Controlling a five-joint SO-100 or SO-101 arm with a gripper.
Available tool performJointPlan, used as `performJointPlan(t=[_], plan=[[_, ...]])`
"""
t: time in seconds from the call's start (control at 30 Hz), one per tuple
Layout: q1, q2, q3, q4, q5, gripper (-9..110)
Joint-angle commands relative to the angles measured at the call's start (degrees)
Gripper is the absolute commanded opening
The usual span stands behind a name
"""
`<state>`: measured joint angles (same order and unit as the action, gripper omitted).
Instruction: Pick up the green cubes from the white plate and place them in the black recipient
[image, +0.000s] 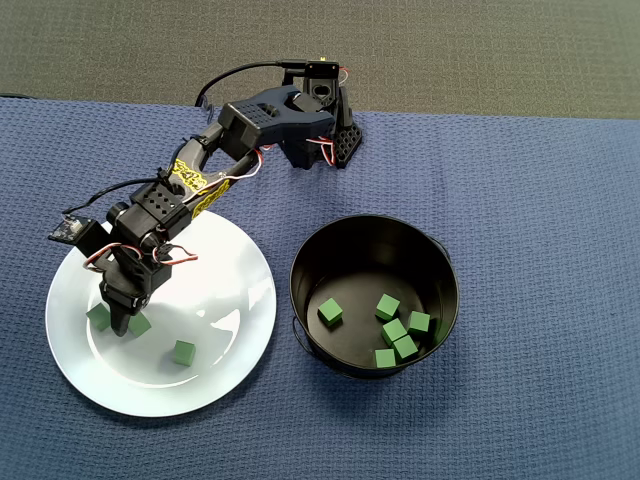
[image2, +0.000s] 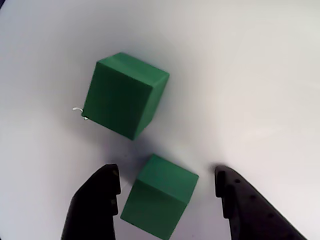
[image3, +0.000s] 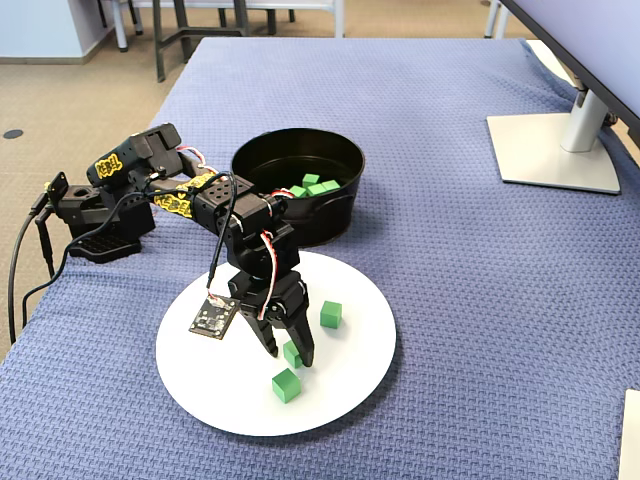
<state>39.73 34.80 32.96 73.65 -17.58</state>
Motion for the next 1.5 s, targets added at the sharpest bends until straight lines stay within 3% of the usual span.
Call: performJointPlan(t=[0.0, 0.2, 0.53, 1.47], plan=[[-0.5, 6.5, 1.4, -1.0, 3.3, 15], [0.1, 6.8, -0.6, -0.4, 9.4, 14], [-1.1, 3.3, -7.9, 2.6, 11.1, 14], [-0.7, 1.2, -5.7, 0.8, 16.8, 14]])
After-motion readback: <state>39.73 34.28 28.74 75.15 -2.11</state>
